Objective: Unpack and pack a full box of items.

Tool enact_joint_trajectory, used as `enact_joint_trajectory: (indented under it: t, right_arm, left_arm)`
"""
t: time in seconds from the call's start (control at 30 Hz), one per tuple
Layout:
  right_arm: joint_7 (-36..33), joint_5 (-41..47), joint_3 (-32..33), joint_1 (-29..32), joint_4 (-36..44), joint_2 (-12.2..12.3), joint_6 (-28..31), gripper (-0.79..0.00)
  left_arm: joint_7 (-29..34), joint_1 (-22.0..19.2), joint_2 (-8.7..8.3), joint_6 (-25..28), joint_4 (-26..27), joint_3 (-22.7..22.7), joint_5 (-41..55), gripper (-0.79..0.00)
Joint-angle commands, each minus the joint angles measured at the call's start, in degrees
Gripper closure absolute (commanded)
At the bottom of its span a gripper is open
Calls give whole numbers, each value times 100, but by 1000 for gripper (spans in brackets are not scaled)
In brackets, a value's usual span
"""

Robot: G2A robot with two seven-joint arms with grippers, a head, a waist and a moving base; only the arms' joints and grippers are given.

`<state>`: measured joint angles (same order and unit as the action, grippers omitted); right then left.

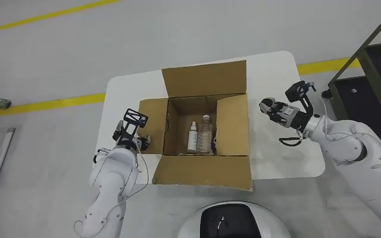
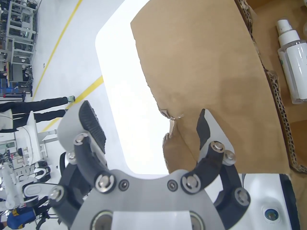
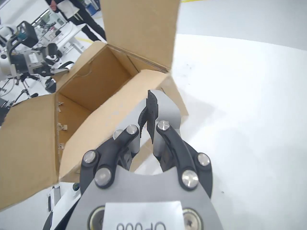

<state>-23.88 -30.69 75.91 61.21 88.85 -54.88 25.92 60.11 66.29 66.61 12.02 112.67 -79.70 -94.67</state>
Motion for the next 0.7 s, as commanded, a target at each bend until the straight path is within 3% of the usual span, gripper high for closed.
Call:
enact_joint_trajectory:
  t: [0.0, 0.2, 0.67]
  right_arm:
    - [68, -78, 73, 153, 5, 7, -169, 0]
    - [99, 88, -263, 194, -223, -78, -287, 0]
    - [202, 165, -1528, -833, -886, -475, -268, 0]
  left_arm:
    - [15, 5, 3, -16, 14, -22, -1, -785]
    - [34, -20, 6, -4, 104, -149, 32, -785]
    - [158, -148, 17, 7, 851, -436, 276, -785]
